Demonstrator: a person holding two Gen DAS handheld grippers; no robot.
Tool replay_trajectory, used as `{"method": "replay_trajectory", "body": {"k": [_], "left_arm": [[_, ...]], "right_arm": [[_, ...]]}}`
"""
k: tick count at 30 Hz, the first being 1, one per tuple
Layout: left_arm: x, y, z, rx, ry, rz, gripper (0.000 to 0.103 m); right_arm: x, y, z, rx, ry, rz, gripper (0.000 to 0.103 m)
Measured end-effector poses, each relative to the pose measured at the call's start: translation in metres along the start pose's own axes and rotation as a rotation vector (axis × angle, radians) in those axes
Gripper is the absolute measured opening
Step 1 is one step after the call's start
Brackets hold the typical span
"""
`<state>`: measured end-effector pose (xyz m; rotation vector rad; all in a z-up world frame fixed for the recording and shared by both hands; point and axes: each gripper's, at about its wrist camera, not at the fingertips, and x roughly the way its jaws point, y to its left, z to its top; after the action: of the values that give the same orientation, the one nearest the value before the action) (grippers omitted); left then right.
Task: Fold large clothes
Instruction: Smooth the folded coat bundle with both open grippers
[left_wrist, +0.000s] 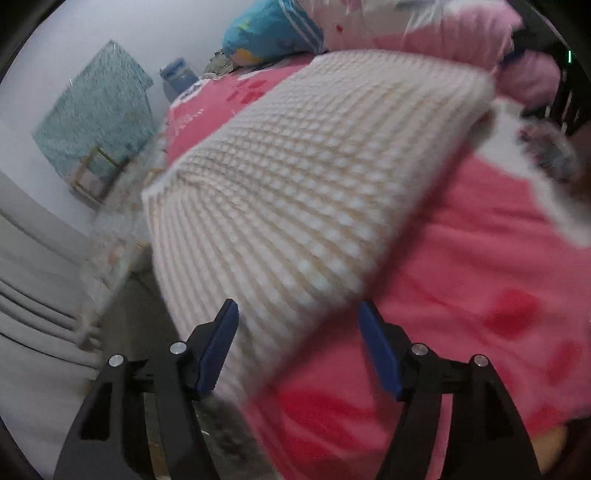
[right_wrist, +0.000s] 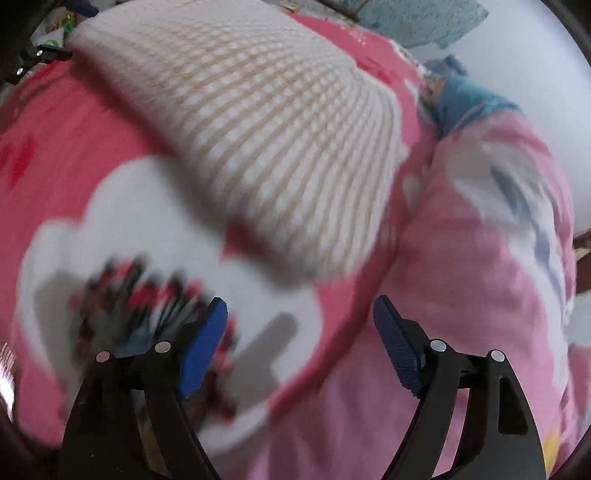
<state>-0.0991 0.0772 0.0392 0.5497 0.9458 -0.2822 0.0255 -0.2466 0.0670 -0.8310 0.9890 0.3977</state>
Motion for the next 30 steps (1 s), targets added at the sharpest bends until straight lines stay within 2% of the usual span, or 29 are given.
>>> {"method": "replay_trajectory", "body": {"k": [1, 3, 6, 8, 9, 10, 11, 13, 14, 15, 16, 18, 19, 21, 22, 23, 25, 28, 30], "left_arm": [[-0.011, 0.002, 0.004, -0.043, -0.033, -0.064, 0.066], [-0.021, 0.001, 0.019, -0.126, -0.095, -0.165, 0.066], [-0.013, 0.006, 0.059, -0.315, -0.214, -0.361, 0.062], [0.018, 0.016, 0.086, -0.453, -0.283, -0.510, 0.061], [0.033, 0.019, 0.093, -0.504, -0.288, -0.554, 0.055], [0.060, 0.024, 0.095, -0.574, -0.258, -0.592, 0.053], [0.087, 0.031, 0.088, -0.659, -0.222, -0.643, 0.046], [0.112, 0.045, 0.062, -0.794, -0.218, -0.723, 0.017], [0.118, 0.051, 0.050, -0.827, -0.206, -0.732, 0.004], [0.122, 0.059, 0.030, -0.849, -0.209, -0.782, 0.004], [0.120, 0.063, 0.018, -0.837, -0.210, -0.770, 0.004], [0.106, 0.064, -0.001, -0.802, -0.198, -0.696, 0.004], [0.102, 0.064, -0.005, -0.786, -0.187, -0.672, 0.004], [0.095, 0.063, -0.003, -0.767, -0.149, -0.617, 0.004], [0.085, 0.062, 0.005, -0.757, -0.135, -0.573, 0.004], [0.074, 0.061, 0.018, -0.727, -0.151, -0.524, 0.003], [0.058, 0.058, 0.041, -0.660, -0.213, -0.486, 0.003], [0.048, 0.056, 0.088, -0.602, -0.270, -0.502, 0.002], [0.062, 0.051, 0.114, -0.570, -0.256, -0.491, 0.003]], "right_arm": [[-0.010, -0.004, -0.002, 0.034, -0.019, 0.047, 0.073], [-0.030, -0.011, 0.012, 0.111, -0.126, 0.135, 0.069], [-0.045, -0.018, 0.065, 0.261, -0.380, 0.320, 0.068], [-0.028, -0.016, 0.104, 0.301, -0.470, 0.385, 0.062], [-0.009, -0.014, 0.121, 0.318, -0.469, 0.324, 0.056], [0.006, -0.014, 0.128, 0.327, -0.445, 0.292, 0.053], [0.033, -0.017, 0.131, 0.356, -0.386, 0.306, 0.053], [0.071, -0.030, 0.105, 0.456, -0.324, 0.361, 0.053], [0.083, -0.040, 0.080, 0.511, -0.337, 0.399, 0.053], [0.089, -0.048, 0.057, 0.561, -0.341, 0.411, 0.053], [0.090, -0.051, 0.042, 0.576, -0.334, 0.385, 0.051], [0.089, -0.053, 0.017, 0.598, -0.305, 0.315, 0.051], [0.090, -0.053, 0.014, 0.612, -0.284, 0.295, 0.050], [0.090, -0.062, 0.011, 0.670, -0.241, 0.304, 0.050], [0.080, -0.064, 0.012, 0.695, -0.234, 0.279, 0.045], [0.067, -0.068, 0.014, 0.694, -0.269, 0.245, 0.044], [0.028, -0.074, 0.025, 0.662, -0.437, 0.219, 0.044], [0.013, -0.074, 0.069, 0.582, -0.522, 0.341, 0.049], [0.021, -0.063, 0.102, 0.506, -0.540, 0.374, 0.051]]}}
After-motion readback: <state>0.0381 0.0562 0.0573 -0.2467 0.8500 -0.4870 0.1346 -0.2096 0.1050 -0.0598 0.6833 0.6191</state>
